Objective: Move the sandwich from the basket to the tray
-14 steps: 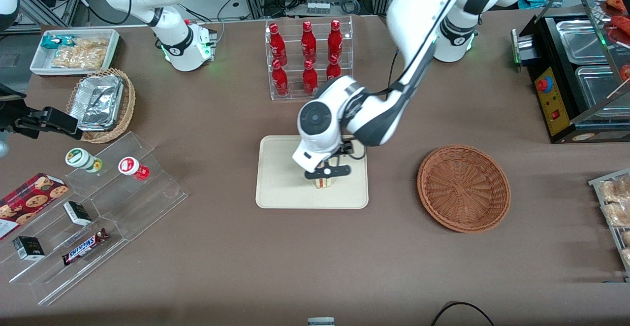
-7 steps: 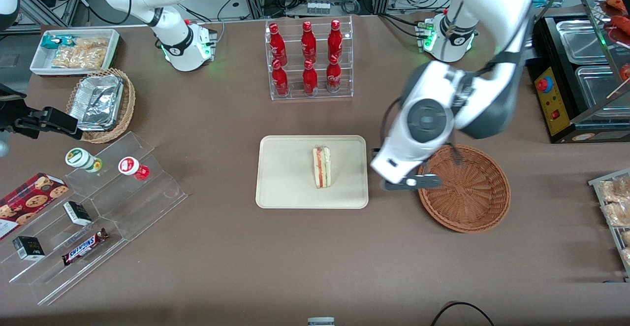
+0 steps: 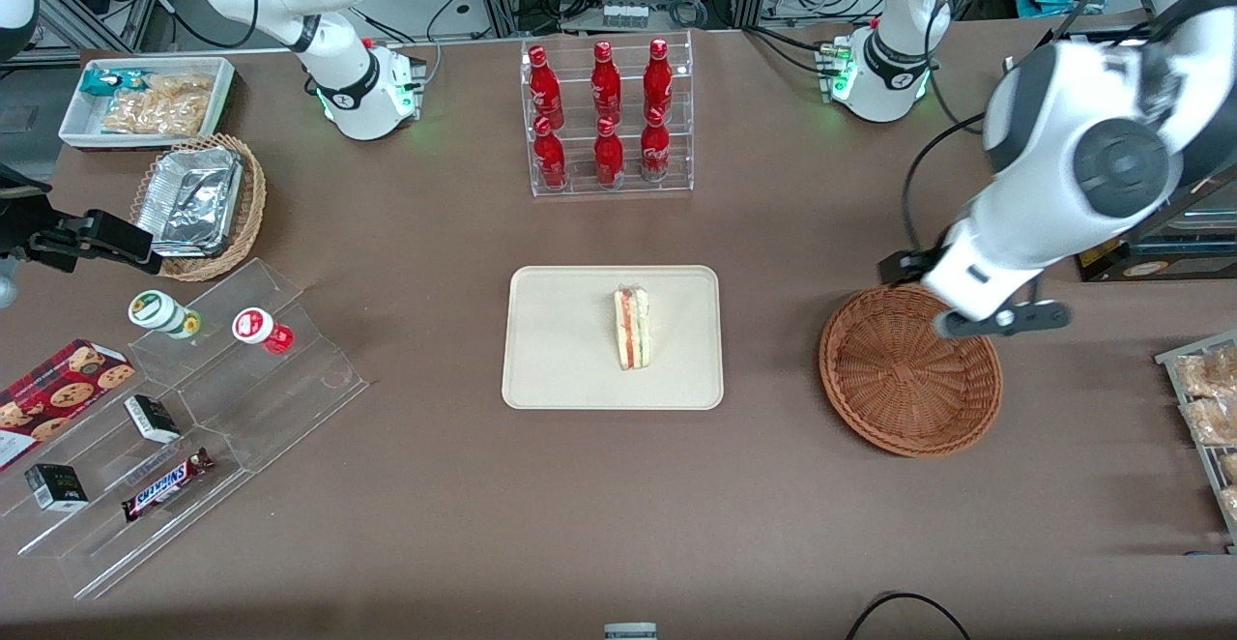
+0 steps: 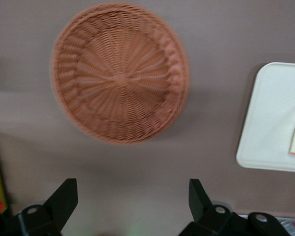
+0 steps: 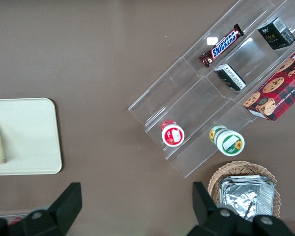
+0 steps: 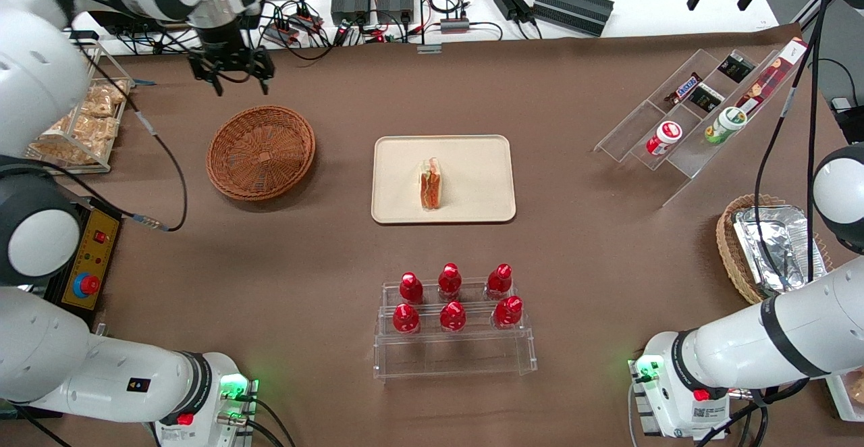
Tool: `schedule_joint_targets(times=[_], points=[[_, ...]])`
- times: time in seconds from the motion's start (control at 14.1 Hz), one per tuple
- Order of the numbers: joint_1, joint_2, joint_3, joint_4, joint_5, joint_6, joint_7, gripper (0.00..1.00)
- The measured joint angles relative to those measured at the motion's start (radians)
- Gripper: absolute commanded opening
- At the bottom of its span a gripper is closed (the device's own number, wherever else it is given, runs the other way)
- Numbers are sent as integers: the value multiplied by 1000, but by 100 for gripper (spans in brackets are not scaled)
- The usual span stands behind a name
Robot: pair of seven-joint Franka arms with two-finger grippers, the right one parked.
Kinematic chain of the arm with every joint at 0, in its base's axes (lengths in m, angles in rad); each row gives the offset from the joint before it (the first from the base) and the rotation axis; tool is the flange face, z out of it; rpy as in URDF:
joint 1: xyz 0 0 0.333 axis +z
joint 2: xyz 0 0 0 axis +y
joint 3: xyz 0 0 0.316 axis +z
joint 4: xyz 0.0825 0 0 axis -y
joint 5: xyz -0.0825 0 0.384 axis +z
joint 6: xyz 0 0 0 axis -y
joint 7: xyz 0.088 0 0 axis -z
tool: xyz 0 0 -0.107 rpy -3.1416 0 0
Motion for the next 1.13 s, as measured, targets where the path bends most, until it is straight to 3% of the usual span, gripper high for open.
schedule_joint_targets(times=[0.35, 1.13], points=[[103, -86, 1, -7, 0, -37, 128, 100], [135, -145, 1, 58, -4, -86, 133, 100]])
